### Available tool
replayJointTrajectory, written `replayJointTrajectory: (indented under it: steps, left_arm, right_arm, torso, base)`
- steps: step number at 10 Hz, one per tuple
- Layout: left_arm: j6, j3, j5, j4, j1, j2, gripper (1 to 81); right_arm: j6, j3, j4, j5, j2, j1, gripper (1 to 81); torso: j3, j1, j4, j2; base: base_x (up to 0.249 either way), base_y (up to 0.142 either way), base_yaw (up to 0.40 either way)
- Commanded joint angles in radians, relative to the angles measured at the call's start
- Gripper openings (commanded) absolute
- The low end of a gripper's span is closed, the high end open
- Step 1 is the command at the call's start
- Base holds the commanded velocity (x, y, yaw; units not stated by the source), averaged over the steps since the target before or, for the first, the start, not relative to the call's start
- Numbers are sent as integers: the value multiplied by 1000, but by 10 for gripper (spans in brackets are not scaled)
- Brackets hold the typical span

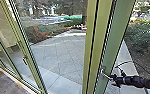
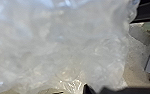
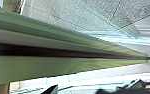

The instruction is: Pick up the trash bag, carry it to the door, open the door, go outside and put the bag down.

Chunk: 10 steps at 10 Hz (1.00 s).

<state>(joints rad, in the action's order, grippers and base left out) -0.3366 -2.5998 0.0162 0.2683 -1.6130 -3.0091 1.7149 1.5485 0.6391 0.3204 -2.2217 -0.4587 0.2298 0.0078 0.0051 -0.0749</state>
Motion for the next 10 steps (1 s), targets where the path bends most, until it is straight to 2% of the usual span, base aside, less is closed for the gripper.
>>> replayJointTrajectory:
  steps: [1, 4, 5, 6, 8, 10]
  left_arm:
    - [-4, 12, 85, -3, 8, -7, 10]
    - [-4, 13, 87, -3, 8, -7, 10]
    - [-4, 13, 87, -3, 8, -7, 10]
    - [-4, 13, 87, -3, 6, -8, 10]
    - [-5, 13, 87, -4, 6, -15, 10]
    - [-5, 13, 85, -3, 5, -12, 10]
  right_arm:
    - [20, -47, 59, 117, 127, 251, 811]
    - [9, -102, 109, 234, 208, 382, 811]
    - [6, -119, 125, 337, 215, 441, 811]
    - [-21, -139, 129, 422, 219, 487, 811]
    - [-93, -144, 134, 482, 222, 524, 811]
    - [-208, -108, 134, 532, 219, 541, 811]
  torso:
    - [0, 0, 0, 0]
    - [0, 0, 0, 0]
    - [0, 0, 0, 0]
    - [0, 0, 0, 0]
    - [0, 0, 0, 0]
    - [0, 0, 0, 0]
  base:
    - [0, 0, 0]
    - [0, 0, 0]
    - [0, 0, 0]
    - [0, 0, 0]
    - [0, 0, 0]
    - [0, 0, 0]
